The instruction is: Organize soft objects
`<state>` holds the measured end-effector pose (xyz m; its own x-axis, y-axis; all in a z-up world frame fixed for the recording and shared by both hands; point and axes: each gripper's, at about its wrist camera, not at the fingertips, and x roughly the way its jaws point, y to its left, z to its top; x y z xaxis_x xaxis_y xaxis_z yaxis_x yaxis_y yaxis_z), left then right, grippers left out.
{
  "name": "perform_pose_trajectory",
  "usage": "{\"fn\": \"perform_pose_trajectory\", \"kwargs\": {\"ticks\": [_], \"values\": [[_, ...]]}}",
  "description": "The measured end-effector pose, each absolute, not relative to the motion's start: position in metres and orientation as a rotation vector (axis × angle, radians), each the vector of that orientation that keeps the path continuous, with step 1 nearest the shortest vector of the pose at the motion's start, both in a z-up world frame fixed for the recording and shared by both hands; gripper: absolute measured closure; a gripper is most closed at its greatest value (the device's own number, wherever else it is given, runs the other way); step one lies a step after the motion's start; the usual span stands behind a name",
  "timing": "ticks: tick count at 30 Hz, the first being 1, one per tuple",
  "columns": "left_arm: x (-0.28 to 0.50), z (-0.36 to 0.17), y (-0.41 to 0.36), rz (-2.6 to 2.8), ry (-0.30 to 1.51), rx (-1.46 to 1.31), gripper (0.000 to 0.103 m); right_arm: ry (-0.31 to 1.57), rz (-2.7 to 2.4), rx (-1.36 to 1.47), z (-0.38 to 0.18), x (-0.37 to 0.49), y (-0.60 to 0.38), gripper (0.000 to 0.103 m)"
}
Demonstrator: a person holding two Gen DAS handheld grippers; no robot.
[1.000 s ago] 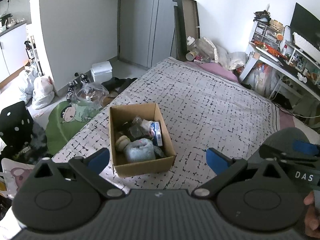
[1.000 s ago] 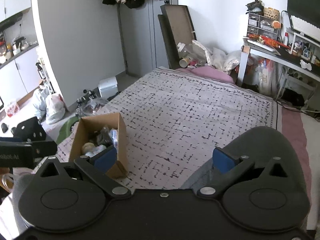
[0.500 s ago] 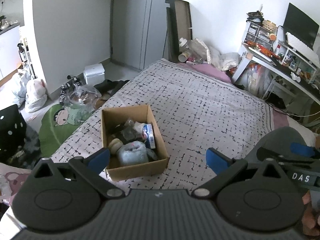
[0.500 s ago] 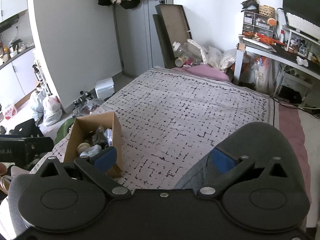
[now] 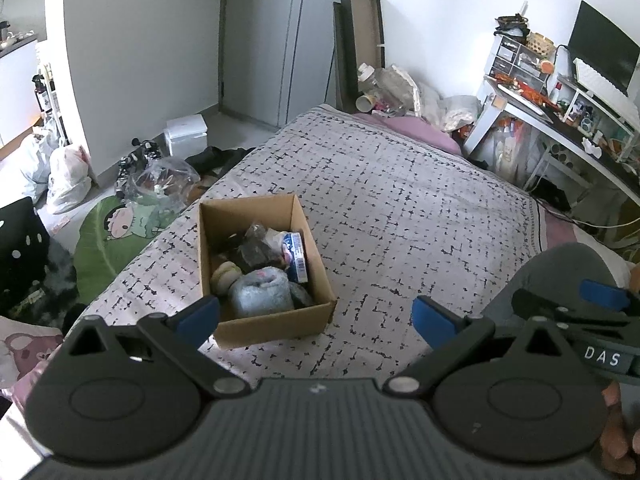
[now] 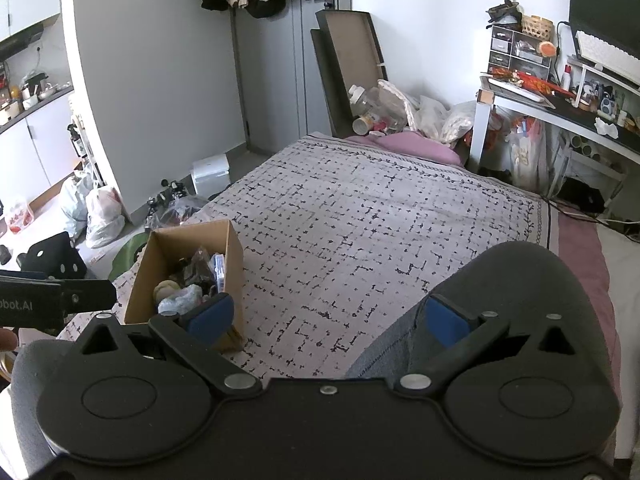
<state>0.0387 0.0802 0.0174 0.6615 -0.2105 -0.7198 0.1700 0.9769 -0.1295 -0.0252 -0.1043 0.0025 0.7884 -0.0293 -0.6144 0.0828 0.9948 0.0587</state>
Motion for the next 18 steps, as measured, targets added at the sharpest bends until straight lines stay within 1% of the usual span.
{"fn": "perform_pose_trajectory", "kwargs": {"ticks": [7,18], "values": [[0.0366,0.0183,0.0816,-0.209,0.809,-0.054,0.001,0.621,-0.068,0.077,0.0073,-0.0291,-0.1021,0.000],[0.0349,0.0198,0.0783,-0.212,0.802,-0.057,0.001,0.617,-0.070,0.078,0.0075,-0.0286,-0.1034,0.000]]}}
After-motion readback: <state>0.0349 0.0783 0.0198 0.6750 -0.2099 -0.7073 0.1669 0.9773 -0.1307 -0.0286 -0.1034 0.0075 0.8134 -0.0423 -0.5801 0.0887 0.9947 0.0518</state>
